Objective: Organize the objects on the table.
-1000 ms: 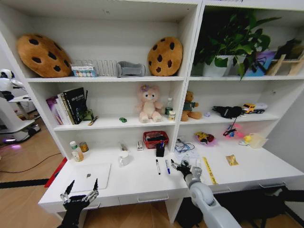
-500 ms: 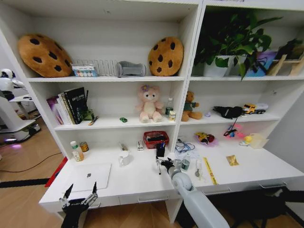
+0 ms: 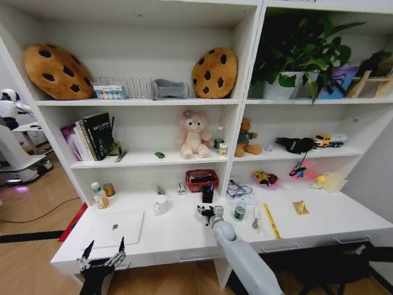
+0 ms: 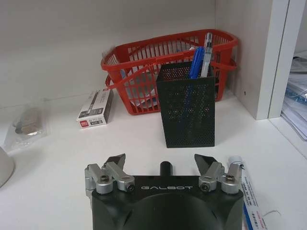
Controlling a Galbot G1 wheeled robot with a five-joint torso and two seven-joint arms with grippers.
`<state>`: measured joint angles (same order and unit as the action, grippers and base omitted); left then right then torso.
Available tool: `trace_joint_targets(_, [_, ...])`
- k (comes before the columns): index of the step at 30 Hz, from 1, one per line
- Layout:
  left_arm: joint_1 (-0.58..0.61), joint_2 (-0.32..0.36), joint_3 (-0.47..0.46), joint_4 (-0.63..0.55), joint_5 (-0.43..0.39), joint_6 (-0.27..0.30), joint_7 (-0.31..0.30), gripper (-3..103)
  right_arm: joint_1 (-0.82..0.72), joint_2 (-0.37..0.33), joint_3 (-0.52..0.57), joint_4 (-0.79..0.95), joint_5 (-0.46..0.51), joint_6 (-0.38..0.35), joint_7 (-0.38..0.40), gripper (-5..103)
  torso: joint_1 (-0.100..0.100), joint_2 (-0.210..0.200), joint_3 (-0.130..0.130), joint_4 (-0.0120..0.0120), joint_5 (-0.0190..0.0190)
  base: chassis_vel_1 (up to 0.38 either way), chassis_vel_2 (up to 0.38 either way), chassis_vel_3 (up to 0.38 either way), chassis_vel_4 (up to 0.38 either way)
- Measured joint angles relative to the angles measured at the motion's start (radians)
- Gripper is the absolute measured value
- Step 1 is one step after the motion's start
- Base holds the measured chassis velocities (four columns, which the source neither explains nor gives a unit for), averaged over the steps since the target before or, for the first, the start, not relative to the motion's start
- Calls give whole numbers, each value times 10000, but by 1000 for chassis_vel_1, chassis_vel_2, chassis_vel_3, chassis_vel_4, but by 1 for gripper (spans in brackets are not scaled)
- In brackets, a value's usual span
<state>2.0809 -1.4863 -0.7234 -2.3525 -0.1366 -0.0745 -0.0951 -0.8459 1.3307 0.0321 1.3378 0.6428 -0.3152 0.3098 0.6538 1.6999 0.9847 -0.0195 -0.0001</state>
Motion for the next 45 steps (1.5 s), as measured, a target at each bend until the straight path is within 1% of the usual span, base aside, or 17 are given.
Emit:
trace_joint_targets(12, [-79, 27, 23, 117, -52, 34, -12, 100, 252, 128, -170, -535, 32, -50, -22, 81, 0, 1, 0, 0, 0, 0, 0, 0, 0])
trace_joint_targets(16, [-113, 46, 33, 172, -69, 41, -15, 100, 268, 215, -194, -733, -38, -52, -22, 77, -1, 1, 0, 0, 0, 0, 0, 0, 0])
trace_joint_targets(18, [-132, 28, 59, 233, -50, 45, -21, 100, 301, 272, -194, -899, -222, -30, -105, 68, -1, 1, 0, -1, 0, 0, 0, 0, 0])
trace_joint_targets(20, [-129, 13, 72, 240, -42, 45, -22, 100, 312, 274, -195, -922, -241, -30, -117, 68, -1, 1, 0, -1, 0, 0, 0, 0, 0])
trace_joint_targets(23, [-126, -28, 106, 256, -8, 44, -23, 100, 406, 295, -226, -1045, -274, -37, -134, 51, -1, 1, 0, -1, 0, 0, 0, 0, 0])
trace_joint_targets(24, [-126, -28, 106, 256, -8, 44, -23, 100, 406, 295, -226, -1045, -274, -37, -134, 51, -1, 1, 0, -1, 0, 0, 0, 0, 0])
trace_joint_targets(26, [-139, -31, 108, 271, -7, 44, -29, 100, 453, 320, -251, -1085, -275, -76, -124, 41, -1, 1, 0, 0, 1, 0, 0, 0, 0])
trace_joint_targets(28, [-148, -31, 108, 286, -7, 43, -33, 100, 460, 323, -265, -1089, -274, -105, -120, 35, 0, 1, 0, 0, 1, 0, 0, 0, 0])
trace_joint_targets(29, [-148, -31, 108, 286, -7, 43, -33, 100, 460, 323, -265, -1089, -274, -105, -120, 35, 0, 1, 0, 0, 1, 0, 0, 0, 0])
trace_joint_targets(31, [-168, -37, 111, 320, -3, 38, -38, 100, 455, 314, -287, -1089, -274, -133, -121, 25, -1, 1, 0, 0, 1, 0, 0, 0, 0])
trace_joint_targets(32, [-168, -37, 111, 320, -3, 38, -38, 100, 455, 314, -287, -1089, -274, -133, -121, 25, -1, 1, 0, 0, 1, 0, 0, 0, 0])
trace_joint_targets(34, [-168, -46, 134, 353, -1, 29, -39, 100, 395, 296, -278, -1054, -326, -136, -134, 14, -1, 1, 0, 0, 1, 0, 0, 0, 0])
trace_joint_targets(37, [-163, -46, 137, 354, -17, 29, -41, 100, 343, 270, -255, -985, -394, -139, -190, 13, -1, 1, 0, 1, 1, 0, 0, 0, 0])
trace_joint_targets(40, [-166, -42, 118, 355, -65, 29, -60, 100, 176, 191, -207, -762, -670, 201, -408, 13, -1, 1, 0, -1, 3, 0, 0, 0, 0])
trace_joint_targets(42, [-179, -43, 115, 340, -94, 59, -116, 100, 2, 98, -103, -458, -1185, 964, -698, 13, -1, 1, 0, 0, 2, 0, 0, 0, 0])
trace_joint_targets(43, [-179, -43, 115, 340, -94, 59, -116, 100, 2, 98, -103, -458, -1185, 964, -698, 13, -1, 1, 0, 0, 2, 0, 0, 0, 0])
trace_joint_targets(45, [-190, -51, 133, 340, -91, 75, -121, 100, -174, -22, 24, -112, -1546, 1497, -895, 13, -1, 0, 0, -1, 2, 0, 0, 0, 0])
